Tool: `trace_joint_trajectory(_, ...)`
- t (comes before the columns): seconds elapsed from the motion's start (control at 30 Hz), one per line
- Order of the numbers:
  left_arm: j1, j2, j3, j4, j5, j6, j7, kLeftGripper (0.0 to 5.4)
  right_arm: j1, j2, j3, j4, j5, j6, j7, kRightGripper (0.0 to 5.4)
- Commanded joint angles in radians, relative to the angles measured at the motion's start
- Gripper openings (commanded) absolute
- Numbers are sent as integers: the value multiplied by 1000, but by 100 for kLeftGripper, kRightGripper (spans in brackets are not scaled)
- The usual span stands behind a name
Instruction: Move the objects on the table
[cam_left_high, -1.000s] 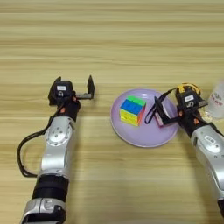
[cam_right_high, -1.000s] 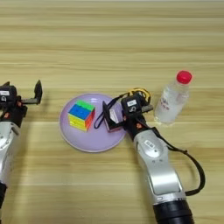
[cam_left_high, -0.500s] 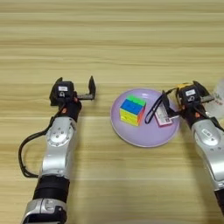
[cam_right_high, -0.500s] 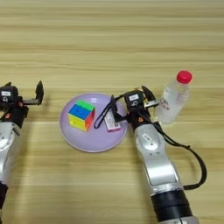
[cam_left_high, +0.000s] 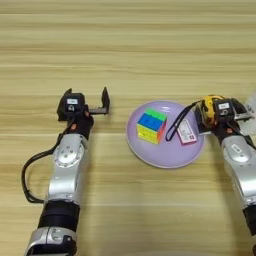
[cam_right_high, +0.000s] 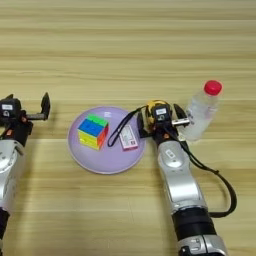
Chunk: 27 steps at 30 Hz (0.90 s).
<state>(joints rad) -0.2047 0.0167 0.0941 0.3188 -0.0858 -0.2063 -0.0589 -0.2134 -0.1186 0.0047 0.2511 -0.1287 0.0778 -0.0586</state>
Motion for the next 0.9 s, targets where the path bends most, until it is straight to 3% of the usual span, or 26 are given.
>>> trace_joint_trajectory(0.03, 10, 0, -4, 4, 2, -1, -2, 537, -18, 4, -23, 40, 11, -9, -17, 540)
trace_joint_trajectory(0.8, 19, -2, -4, -8, 0, 2, -4, 537, -55, 32, -44, 125, 92, 21, 34, 540)
trace_joint_trajectory(0.9, 20, -2, -3, -10, -1, 2, -3, 540, -58, 30, -45, 136, 93, 20, 33, 501)
